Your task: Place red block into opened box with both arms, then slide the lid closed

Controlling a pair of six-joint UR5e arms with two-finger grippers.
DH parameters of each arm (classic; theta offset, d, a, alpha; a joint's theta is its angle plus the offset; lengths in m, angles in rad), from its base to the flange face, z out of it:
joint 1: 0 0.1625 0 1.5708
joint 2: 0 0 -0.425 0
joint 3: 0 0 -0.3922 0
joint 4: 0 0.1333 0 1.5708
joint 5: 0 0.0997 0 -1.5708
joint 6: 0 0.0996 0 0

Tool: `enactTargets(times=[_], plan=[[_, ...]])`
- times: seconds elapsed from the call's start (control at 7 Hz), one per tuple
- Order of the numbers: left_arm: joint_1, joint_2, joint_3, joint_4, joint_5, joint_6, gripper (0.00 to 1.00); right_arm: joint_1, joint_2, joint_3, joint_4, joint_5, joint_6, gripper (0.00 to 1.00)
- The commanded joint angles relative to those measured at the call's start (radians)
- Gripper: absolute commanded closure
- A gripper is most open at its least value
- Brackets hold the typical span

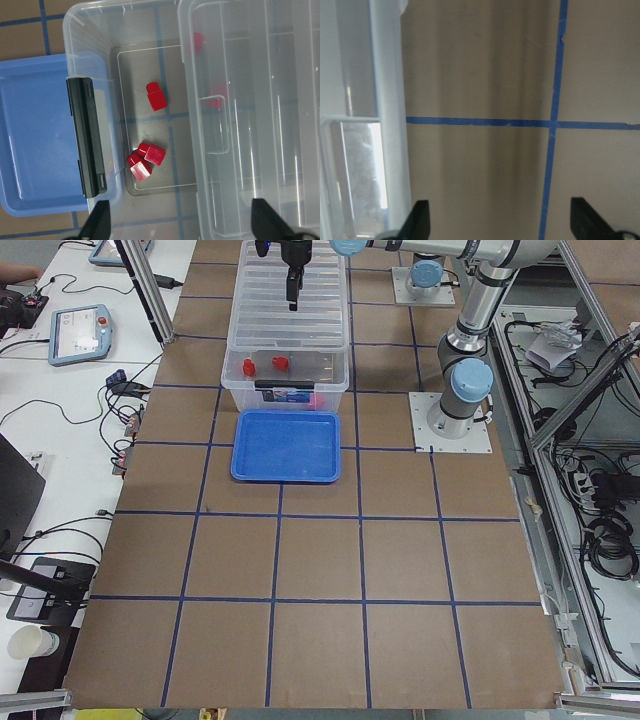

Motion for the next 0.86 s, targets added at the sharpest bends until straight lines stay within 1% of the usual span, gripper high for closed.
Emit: enactTargets(times=[0.0, 0.14, 0.57, 0.71], plan=[[0.012, 0.001, -0.009, 0.011, 0.000, 0.000, 0.00, 0.137, 0.005, -0.006, -0.019, 0.003, 0.110, 0.00], [0.016, 0.001, -0.009, 0.012, 0.000, 0.000, 0.00, 0.171, 0.008, -0.012, -0.025, 0.003, 0.130, 0.00], [0.012, -0.001, -0.009, 0.011, -0.002, 0.000, 0.00, 0.168, 0.004, -0.020, -0.024, 0.000, 0.141, 0.00], [0.013, -0.002, -0.008, 0.012, -0.002, 0.000, 0.00, 0.167, -0.002, -0.055, -0.020, -0.004, 0.141, 0.00]])
